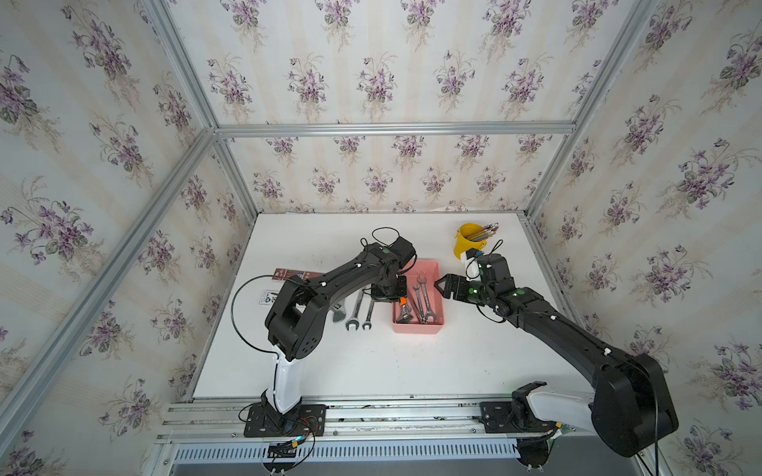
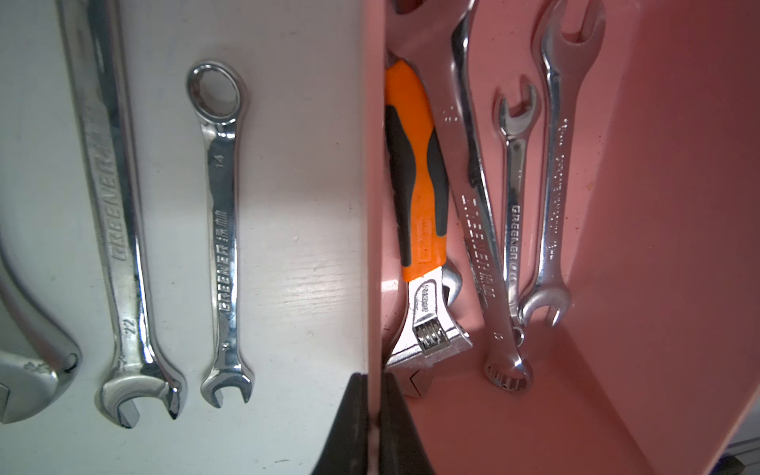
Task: Take out the wrench from the storage box
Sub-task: Adjust the storage box at the center of the board, then pick up the wrench from the storage box.
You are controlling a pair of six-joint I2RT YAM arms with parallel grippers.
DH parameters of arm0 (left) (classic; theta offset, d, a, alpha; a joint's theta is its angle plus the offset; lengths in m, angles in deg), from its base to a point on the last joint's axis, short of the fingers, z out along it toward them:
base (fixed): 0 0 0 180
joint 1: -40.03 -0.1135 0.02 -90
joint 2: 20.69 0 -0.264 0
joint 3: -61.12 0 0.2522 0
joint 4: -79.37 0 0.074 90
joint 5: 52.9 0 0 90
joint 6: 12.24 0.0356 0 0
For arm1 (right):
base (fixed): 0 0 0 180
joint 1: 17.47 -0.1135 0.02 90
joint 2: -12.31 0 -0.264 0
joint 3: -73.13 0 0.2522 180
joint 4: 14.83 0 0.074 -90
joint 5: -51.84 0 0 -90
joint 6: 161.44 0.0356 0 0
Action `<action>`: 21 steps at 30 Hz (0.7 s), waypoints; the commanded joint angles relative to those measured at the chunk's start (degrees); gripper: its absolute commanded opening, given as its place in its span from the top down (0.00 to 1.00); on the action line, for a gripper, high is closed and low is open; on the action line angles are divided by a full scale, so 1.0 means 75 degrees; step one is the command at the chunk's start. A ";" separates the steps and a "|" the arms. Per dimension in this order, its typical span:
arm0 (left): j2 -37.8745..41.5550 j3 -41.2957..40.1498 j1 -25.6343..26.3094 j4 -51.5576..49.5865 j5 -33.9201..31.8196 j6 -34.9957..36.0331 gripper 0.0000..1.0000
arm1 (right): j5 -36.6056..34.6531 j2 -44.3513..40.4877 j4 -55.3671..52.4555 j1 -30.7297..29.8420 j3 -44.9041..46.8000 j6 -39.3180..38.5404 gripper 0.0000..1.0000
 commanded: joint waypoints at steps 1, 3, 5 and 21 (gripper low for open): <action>0.0020 -0.0003 0.0061 0.0322 -0.0112 -0.0232 0.79 | 0.0090 0.0046 -0.0119 -0.0004 -0.0054 -0.0162 0.10; 0.0034 -0.0020 0.0062 0.0299 -0.0164 -0.0195 0.74 | 0.0112 0.0059 -0.0149 0.0004 -0.0094 -0.0238 0.10; 0.0117 -0.0015 0.0056 0.0288 -0.0210 -0.0164 0.69 | 0.0088 0.0081 -0.0222 -0.0008 -0.0161 -0.0311 0.10; 0.1471 -0.0556 -0.0606 0.0750 -0.0050 0.3682 0.28 | -0.0431 0.0641 -0.0611 -0.0801 -0.0953 -0.0617 0.14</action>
